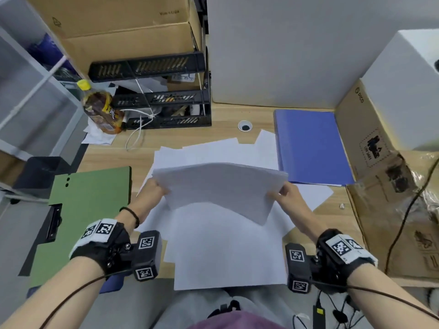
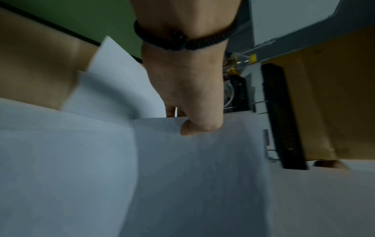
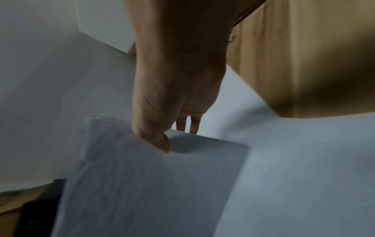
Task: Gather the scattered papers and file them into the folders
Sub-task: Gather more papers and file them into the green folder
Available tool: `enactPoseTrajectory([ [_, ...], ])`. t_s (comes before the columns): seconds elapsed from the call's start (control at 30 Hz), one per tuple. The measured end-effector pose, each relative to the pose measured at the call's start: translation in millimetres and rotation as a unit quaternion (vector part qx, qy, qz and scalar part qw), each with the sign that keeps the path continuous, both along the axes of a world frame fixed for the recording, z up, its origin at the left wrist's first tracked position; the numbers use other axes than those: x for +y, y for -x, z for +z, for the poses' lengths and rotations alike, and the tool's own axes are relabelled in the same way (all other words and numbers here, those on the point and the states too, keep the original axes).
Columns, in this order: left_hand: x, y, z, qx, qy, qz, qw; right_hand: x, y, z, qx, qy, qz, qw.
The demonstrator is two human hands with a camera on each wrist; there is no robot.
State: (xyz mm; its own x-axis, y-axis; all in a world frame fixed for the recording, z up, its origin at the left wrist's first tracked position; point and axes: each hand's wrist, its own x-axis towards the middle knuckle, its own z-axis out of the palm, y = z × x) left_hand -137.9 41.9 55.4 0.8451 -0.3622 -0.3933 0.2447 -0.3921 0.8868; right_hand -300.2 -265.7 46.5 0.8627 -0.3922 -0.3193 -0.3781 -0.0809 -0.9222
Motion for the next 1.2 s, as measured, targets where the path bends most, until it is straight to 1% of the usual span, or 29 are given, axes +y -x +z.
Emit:
enactPoseTrajectory([
  [0.07, 5.4, 10.1, -12.9, 0.014, -0.024, -0.011, 1.0, 5.6, 6.7, -7.7, 0.021, -0.01, -0.004, 1.0],
  [0.13, 4.2, 14.0, -14.0, 0.017, -0.015, 0.01, 1.0, 9.6, 5.8, -6.3, 0.021, -0.016, -0.013, 1.0],
  [0.23, -3.9, 11.9, 1.7, 0.021, 0.02, 0.031, 0.999, 13.3, -3.5, 4.2, 0.005, -0.036, -0.035, 0.999],
  [0.33, -8.9, 4.1, 22.9, 0.007, 0.071, 0.054, 0.996, 16.2, -11.7, 22.4, -0.031, -0.04, -0.073, 0.996],
  [0.43, -8.1, -2.8, 31.4, -0.008, 0.109, 0.076, 0.991, 16.4, -12.7, 31.4, -0.053, -0.037, -0.1, 0.993],
  [0.5, -4.1, -1.5, 24.9, -0.004, 0.102, 0.072, 0.992, 17.7, -8.1, 24.8, -0.026, -0.026, -0.082, 0.996],
  [0.6, 5.2, 7.5, 6.0, 0.015, 0.061, 0.023, 0.998, 20.3, -0.1, 1.2, 0.031, -0.01, -0.052, 0.998],
  [0.7, 9.5, 14.2, -3.3, 0.046, 0.038, 0.009, 0.998, 23.7, 3.0, -9.3, 0.048, -0.019, -0.067, 0.996],
  [0.83, 6.7, 9.4, -10.9, 0.064, 0.028, 0.014, 0.997, 24.2, 1.3, -6.6, 0.049, -0.044, -0.049, 0.997],
  [0.93, 4.0, 7.7, -20.9, 0.073, 0.017, 0.026, 0.997, 22.2, -2.7, -3.9, 0.074, -0.014, -0.025, 0.997],
  [1.0, 0.8, 9.3, -29.4, 0.082, 0.006, 0.03, 0.996, 20.2, -8.9, -0.8, 0.076, 0.008, -0.025, 0.997],
  [1.07, -2.3, 8.6, -34.7, 0.071, 0.002, 0.045, 0.996, 18.1, -19.7, 3.2, 0.074, 0.027, -0.015, 0.997],
  [1.13, -3.6, 4.2, -35.4, 0.041, 0.016, 0.062, 0.997, 18.1, -32.2, 9.6, 0.076, 0.039, -0.002, 0.996],
  [1.2, -1.1, -3.8, -30.0, 0.001, 0.038, 0.107, 0.994, 17.6, -41.3, 16.0, 0.071, 0.034, 0.006, 0.997],
])
